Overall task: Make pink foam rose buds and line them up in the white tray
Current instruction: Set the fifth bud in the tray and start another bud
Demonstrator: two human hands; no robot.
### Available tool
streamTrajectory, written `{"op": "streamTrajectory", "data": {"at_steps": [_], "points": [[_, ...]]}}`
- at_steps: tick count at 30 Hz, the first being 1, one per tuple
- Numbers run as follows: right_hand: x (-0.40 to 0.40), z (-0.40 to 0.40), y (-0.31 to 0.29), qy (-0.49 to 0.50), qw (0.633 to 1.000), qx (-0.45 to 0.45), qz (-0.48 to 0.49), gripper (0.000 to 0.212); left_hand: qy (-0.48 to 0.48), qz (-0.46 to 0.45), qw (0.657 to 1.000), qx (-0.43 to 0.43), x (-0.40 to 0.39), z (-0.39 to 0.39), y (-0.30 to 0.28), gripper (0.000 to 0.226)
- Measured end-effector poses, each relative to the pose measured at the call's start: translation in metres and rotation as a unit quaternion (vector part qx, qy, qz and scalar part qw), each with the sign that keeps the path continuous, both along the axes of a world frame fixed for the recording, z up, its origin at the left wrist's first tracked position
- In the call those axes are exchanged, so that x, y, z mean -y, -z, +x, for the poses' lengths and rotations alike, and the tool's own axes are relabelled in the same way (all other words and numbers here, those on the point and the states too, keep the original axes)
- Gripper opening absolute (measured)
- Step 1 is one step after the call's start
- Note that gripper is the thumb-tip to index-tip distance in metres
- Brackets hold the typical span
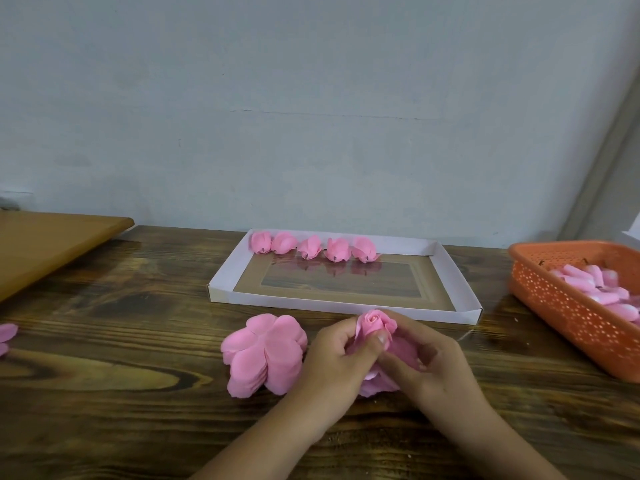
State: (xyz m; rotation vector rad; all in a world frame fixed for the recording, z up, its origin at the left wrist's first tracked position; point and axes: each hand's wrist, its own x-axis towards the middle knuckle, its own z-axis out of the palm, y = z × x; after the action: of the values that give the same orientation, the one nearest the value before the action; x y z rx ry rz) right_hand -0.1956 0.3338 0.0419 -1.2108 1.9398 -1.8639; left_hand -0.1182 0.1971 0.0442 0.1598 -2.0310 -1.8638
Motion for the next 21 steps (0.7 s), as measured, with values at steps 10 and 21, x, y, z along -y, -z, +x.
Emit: {"op": "streamTrajectory", "data": {"at_steps": [10, 21], "points": [[-0.005, -0.004, -0.013, -0.033, 0.997, 0.056, -0.046, 0.031, 0.031, 0.016, 0.999, -0.007, 0.001, 0.004, -0.006, 0.019], [-0.015, -0.014, -0.021, -0.084, 0.987, 0.138, 0.017, 0.039, 0.068, 0.068, 0.995, 0.035, 0.003, 0.006, -0.012, 0.019]]}}
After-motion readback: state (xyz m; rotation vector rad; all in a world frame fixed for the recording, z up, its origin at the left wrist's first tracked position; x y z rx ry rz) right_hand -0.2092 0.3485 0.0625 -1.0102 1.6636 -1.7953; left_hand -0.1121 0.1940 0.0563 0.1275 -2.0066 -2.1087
